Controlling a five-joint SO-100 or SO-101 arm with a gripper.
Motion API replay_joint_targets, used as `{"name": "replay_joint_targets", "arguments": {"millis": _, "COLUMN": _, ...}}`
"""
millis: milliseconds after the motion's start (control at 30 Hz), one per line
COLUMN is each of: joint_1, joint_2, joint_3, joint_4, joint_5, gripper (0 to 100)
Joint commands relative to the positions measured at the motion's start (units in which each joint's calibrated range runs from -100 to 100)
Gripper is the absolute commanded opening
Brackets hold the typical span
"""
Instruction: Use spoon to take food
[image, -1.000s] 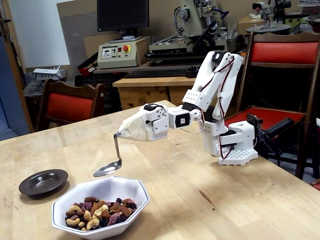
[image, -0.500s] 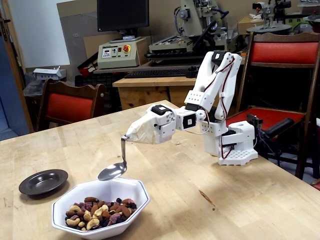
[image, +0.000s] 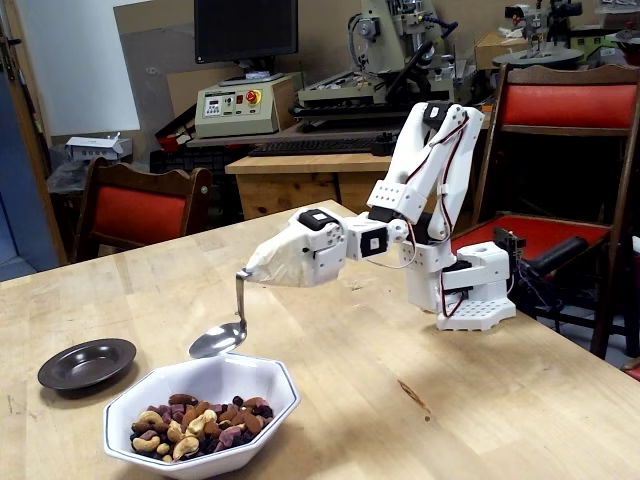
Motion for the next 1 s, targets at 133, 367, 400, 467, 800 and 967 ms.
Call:
{"name": "replay_joint_targets", "arguments": {"millis": 133, "joint_1": 2.15, "joint_2": 7.94, "joint_3": -3.97, "joint_4": 0.89, "joint_5": 0.15, "gripper": 4}}
{"name": "replay_joint_targets", "arguments": {"millis": 367, "joint_1": 2.15, "joint_2": 13.24, "joint_3": -9.37, "joint_4": 0.81, "joint_5": 0.15, "gripper": 4}}
{"name": "replay_joint_targets", "arguments": {"millis": 400, "joint_1": 2.30, "joint_2": 13.84, "joint_3": -9.81, "joint_4": 0.81, "joint_5": 0.15, "gripper": 4}}
{"name": "replay_joint_targets", "arguments": {"millis": 467, "joint_1": 2.52, "joint_2": 14.87, "joint_3": -10.34, "joint_4": 0.81, "joint_5": 0.15, "gripper": 4}}
{"name": "replay_joint_targets", "arguments": {"millis": 800, "joint_1": 2.15, "joint_2": 19.66, "joint_3": -10.87, "joint_4": 0.65, "joint_5": 0.15, "gripper": 4}}
{"name": "replay_joint_targets", "arguments": {"millis": 967, "joint_1": 2.15, "joint_2": 23.00, "joint_3": -14.68, "joint_4": 0.65, "joint_5": 0.15, "gripper": 4}}
